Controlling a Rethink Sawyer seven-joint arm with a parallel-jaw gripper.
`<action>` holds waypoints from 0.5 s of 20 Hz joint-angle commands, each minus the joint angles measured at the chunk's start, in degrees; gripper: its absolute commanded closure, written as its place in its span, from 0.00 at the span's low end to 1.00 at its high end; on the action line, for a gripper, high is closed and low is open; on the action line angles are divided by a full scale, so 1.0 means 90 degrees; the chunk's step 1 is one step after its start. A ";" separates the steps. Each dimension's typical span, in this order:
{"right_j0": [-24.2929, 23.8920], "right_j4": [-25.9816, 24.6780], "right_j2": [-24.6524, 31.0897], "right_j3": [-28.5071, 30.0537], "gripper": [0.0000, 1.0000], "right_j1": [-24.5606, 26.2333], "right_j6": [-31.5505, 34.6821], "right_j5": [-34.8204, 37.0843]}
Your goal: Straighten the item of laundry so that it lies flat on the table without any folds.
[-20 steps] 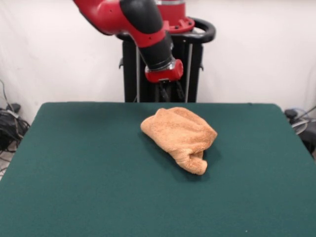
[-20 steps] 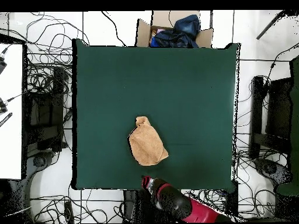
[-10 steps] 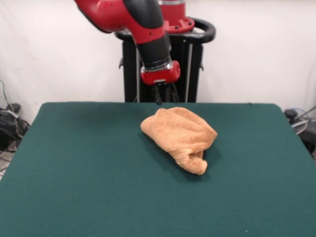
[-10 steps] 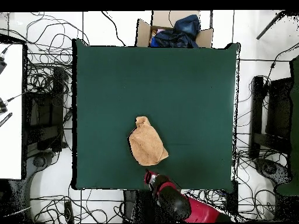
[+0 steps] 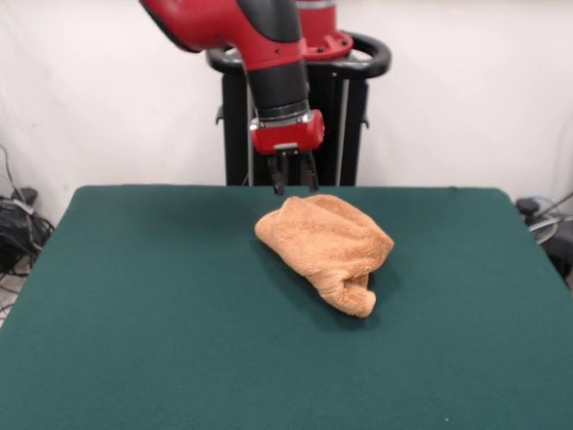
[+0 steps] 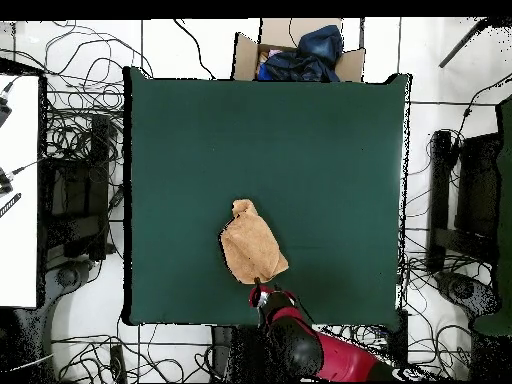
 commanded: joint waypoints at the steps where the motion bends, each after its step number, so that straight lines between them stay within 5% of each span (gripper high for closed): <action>1: 0.0206 -0.0018 0.0028 -0.0802 0.00 0.0007 0.1077 -0.0119; 10: 0.0357 0.0116 -0.0053 -0.0933 0.00 0.0086 0.0953 0.0294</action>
